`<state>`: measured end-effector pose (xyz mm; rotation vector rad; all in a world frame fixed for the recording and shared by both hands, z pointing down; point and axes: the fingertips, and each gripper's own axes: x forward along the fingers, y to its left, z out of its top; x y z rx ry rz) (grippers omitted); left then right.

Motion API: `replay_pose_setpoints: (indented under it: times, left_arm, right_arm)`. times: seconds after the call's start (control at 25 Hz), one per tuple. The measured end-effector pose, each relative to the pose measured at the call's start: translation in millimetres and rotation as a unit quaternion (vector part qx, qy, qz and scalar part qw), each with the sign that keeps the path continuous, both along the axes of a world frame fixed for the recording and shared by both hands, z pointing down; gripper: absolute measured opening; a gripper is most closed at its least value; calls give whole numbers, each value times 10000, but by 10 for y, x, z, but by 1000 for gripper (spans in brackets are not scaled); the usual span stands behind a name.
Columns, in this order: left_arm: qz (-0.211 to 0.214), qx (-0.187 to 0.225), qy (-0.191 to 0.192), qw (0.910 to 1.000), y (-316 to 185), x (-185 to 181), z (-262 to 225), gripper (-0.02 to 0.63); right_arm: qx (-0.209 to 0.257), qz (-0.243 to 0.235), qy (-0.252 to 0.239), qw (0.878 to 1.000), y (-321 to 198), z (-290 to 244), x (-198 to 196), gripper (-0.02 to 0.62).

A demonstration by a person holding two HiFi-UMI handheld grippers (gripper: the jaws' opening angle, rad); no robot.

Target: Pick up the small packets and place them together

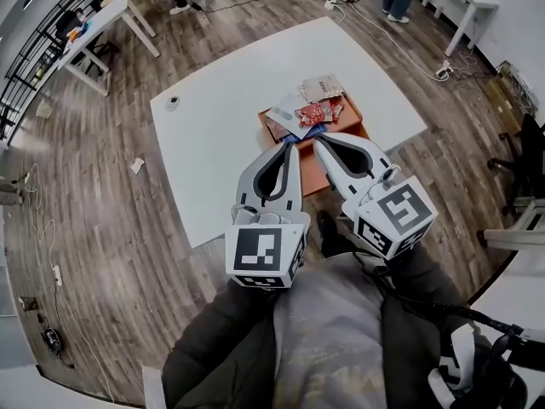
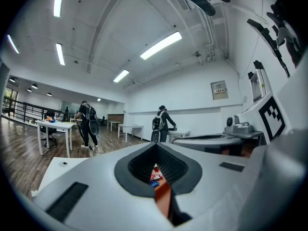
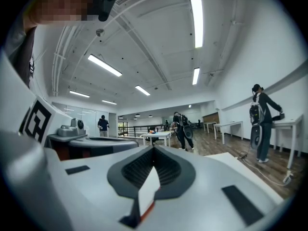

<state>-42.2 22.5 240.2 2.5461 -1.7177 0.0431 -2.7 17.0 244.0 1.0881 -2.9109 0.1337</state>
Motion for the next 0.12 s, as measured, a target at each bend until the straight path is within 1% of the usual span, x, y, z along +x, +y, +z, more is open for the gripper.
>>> replay_pose_setpoints:
  times: [0.12]
  left_arm:
    - [9, -2, 5, 10000, -73, -25, 10, -2]
  right_arm:
    - [12, -1, 27, 10000, -67, 6, -15, 5]
